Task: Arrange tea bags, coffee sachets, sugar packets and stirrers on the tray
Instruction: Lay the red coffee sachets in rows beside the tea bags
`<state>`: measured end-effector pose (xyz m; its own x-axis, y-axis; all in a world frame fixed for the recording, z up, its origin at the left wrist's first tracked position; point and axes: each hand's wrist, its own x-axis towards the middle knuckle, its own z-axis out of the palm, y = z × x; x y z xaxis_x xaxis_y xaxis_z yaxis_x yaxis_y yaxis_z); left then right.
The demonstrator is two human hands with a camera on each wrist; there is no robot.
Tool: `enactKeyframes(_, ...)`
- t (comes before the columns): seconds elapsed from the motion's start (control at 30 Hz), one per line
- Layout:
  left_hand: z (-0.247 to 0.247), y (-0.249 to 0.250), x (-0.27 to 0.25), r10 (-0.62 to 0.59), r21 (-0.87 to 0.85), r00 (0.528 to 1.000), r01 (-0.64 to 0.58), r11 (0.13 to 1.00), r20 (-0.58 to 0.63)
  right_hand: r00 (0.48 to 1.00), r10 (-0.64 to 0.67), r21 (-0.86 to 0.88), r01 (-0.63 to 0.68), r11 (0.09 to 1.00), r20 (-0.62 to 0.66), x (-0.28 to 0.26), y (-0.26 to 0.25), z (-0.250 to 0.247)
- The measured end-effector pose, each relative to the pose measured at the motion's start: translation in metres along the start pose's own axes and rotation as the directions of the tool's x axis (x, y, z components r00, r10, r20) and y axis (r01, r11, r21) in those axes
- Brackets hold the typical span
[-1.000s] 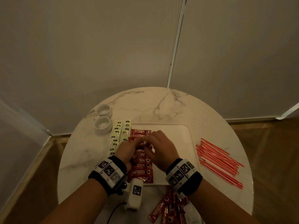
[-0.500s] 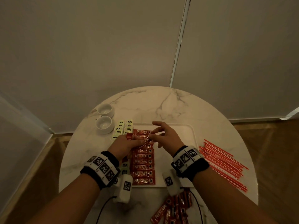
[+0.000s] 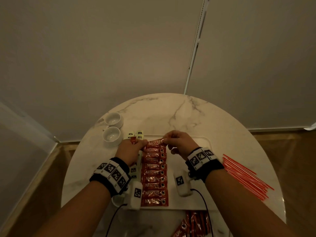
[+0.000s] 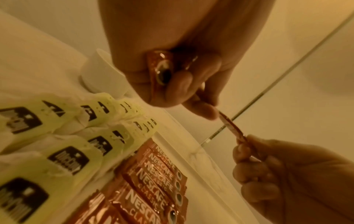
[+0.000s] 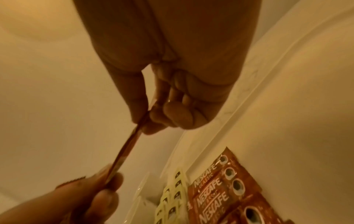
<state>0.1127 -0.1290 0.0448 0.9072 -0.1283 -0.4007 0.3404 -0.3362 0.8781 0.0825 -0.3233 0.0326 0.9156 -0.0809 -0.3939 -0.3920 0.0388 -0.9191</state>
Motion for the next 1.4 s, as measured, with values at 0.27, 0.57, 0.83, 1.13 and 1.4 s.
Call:
enactKeyframes(0.27,0.001,-0.009,0.016,-0.156,-0.120,0.987,0.160,0.980,0.042,0.961,-0.043,-0.217,-0.018,0.976,-0.272,0.053,0.022,0.003)
enactKeyframes(0.57,0.010,-0.023,0.028,-0.235,-0.056,0.947,0.252,0.966,0.217,0.968,-0.069,-0.459,-0.052,0.887,-0.243,0.082,0.040,0.004)
enactKeyframes(0.83,0.014,-0.026,0.032,-0.282,-0.032,0.919,0.302,0.953,0.277,0.981,-0.096,-0.600,-0.026,0.799,-0.171,0.088,0.046,0.002)
enactKeyframes(1.13,0.021,-0.026,0.035,-0.324,-0.047,0.909,0.348,0.936,0.261,0.979,-0.146,-0.701,0.003,0.713,-0.144,0.090,0.044,0.000)
enactKeyframes(1.4,0.019,-0.020,0.037,-0.315,-0.042,0.921,0.333,0.942,0.227,0.998,-0.060,-0.782,0.019,0.622,-0.024,0.093,0.036,0.008)
